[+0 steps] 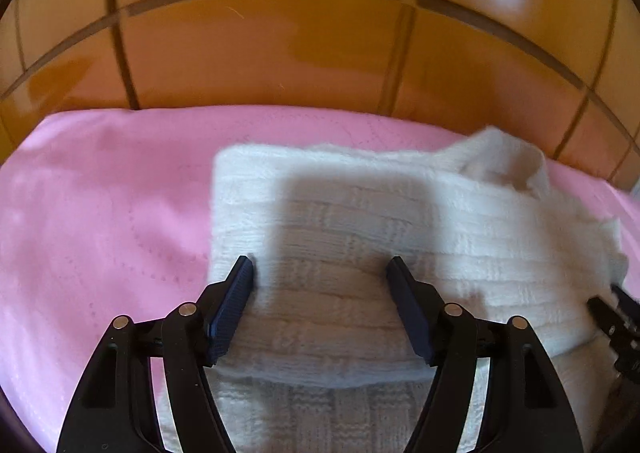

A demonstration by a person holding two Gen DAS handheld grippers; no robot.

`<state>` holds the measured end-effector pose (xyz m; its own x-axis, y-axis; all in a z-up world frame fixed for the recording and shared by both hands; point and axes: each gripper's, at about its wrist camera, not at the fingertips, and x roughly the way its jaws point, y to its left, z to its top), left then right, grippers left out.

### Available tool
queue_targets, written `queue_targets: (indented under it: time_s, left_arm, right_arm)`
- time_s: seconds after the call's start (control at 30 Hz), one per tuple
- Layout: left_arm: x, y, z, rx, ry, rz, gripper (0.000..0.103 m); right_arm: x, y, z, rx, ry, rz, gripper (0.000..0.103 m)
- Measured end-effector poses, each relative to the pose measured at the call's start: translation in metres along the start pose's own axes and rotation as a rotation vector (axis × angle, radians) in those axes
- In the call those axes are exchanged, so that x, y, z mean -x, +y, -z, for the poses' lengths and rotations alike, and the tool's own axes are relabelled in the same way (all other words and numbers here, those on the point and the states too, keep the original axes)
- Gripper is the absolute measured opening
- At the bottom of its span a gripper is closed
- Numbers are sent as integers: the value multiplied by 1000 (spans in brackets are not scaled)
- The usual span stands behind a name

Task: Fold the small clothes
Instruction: 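Open both tools and withdraw from the narrowed sweater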

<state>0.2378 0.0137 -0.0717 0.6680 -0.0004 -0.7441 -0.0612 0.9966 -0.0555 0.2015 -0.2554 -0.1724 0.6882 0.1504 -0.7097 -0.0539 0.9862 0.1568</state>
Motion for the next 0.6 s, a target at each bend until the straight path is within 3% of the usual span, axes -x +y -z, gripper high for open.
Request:
queue_targets:
  time_s: [0.23, 0.4, 0.6]
  left_arm:
    - [55, 3, 21, 15, -39, 21, 69]
    - [113, 8, 55, 3, -85, 49, 79]
    - [154, 15, 88, -5, -103, 55, 79]
  right_arm:
    - [2, 4, 0, 9, 7, 14, 101]
    - [23, 6, 0, -15, 18, 7, 101]
    - [56, 2, 33, -40, 60, -4, 101]
